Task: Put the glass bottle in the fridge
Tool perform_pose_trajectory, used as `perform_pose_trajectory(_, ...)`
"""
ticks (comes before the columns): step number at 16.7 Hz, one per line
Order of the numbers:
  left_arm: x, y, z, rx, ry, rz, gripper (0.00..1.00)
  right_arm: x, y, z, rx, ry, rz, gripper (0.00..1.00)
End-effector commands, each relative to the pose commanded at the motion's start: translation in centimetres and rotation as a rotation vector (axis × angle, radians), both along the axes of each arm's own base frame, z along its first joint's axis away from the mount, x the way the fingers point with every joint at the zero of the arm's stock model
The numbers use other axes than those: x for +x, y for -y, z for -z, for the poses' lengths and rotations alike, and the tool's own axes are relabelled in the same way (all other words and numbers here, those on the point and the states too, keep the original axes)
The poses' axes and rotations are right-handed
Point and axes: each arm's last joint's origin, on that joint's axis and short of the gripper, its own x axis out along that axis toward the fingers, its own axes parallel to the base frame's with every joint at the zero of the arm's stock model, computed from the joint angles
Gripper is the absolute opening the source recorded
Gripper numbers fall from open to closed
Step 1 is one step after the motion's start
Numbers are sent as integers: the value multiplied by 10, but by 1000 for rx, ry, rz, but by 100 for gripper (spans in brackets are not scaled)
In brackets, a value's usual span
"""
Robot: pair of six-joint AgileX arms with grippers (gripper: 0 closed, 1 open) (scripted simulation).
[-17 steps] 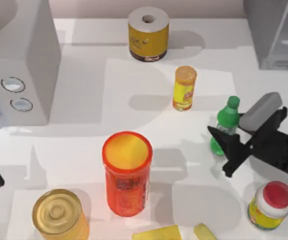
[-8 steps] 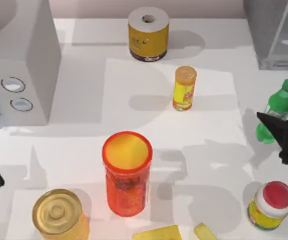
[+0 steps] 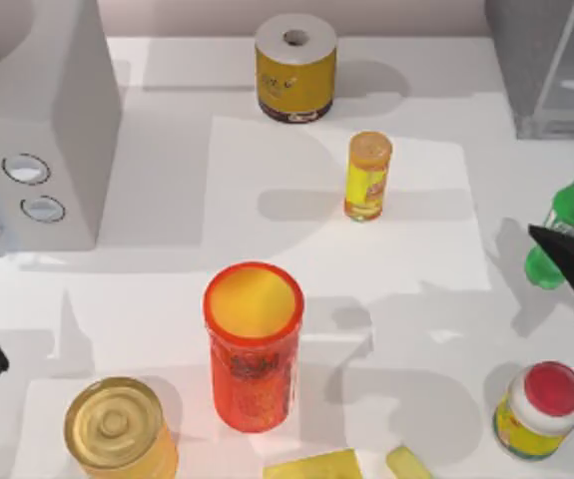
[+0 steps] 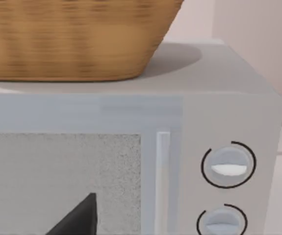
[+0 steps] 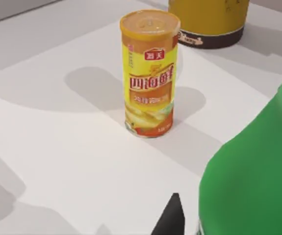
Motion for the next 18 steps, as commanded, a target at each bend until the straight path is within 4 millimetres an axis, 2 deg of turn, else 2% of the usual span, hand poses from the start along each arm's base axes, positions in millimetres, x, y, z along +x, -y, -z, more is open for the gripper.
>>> perform_pose_trajectory(3, 0, 0, 0, 0, 0, 0, 100, -8, -1, -5, -9, -9, 33, 1)
perform_pose_trajectory(7, 0, 0, 0, 0, 0, 0, 100, -32, -3, -22, -24, -1, 128, 1)
perform_pose_trajectory(10, 0, 0, 0, 0, 0, 0, 100, -57, -5, -38, -24, 35, 224, 1)
perform_pose_trajectory(14, 0, 0, 0, 0, 0, 0, 100, -99, -4, -61, 9, 174, 384, 1)
perform_pose_trajectory(18, 0, 0, 0, 0, 0, 0, 100, -136, 0, -60, 65, 283, 561, 1)
